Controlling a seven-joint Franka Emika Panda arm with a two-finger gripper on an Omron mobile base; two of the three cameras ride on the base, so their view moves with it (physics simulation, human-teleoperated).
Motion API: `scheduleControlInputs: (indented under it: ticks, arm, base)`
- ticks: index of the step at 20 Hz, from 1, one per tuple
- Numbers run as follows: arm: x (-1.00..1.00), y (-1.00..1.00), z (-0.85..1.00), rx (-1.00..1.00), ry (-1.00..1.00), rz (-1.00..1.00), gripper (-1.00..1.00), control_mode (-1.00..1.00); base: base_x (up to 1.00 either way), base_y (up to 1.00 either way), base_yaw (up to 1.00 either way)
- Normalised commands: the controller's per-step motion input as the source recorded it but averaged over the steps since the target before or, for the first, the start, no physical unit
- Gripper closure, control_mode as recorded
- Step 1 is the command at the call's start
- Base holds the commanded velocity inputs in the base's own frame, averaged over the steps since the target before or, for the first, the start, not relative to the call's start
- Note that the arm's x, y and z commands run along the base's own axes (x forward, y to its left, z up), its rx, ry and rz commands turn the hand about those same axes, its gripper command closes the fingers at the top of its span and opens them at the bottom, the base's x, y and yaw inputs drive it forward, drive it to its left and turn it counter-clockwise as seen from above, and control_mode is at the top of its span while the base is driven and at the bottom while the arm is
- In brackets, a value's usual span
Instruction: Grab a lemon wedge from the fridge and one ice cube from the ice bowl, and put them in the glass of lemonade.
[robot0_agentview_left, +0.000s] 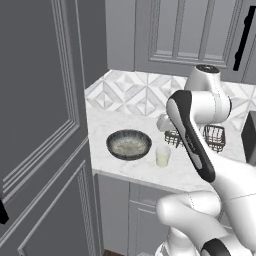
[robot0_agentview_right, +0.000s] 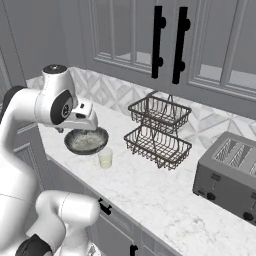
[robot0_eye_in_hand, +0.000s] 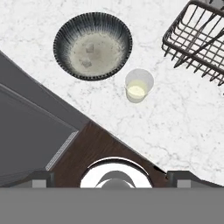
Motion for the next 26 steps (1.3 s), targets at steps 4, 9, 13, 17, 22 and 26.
scheduleControlInputs:
  ticks: [4,9,13,17,22,26]
  arm:
    - [0.0,0.0,0.0,0.0,0.0,0.0,-1.0,1.0]
    - [0.46,0.19,-0.03,0.0,0.0,0.0,-1.0,-1.0]
    - [1.0,0.58,-0.24,0.0,0.0,0.0,-1.0,-1.0]
    - [1.0,0.2,-0.58,0.01,0.12,0.0,-1.0,-1.0]
    - [0.81,0.02,-0.85,0.0,0.22,0.0,-1.0,-1.0]
    - [0.37,0.12,-0.33,-0.02,0.03,0.0,-1.0,-1.0]
  base:
    - [0.1,0.0,0.0]
    - [0.01,0.0,0.0]
    - [0.0,0.0,0.0]
    - [0.0,0.0,0.0]
    - [0.0,0.0,0.0]
    - [0.0,0.0,0.0]
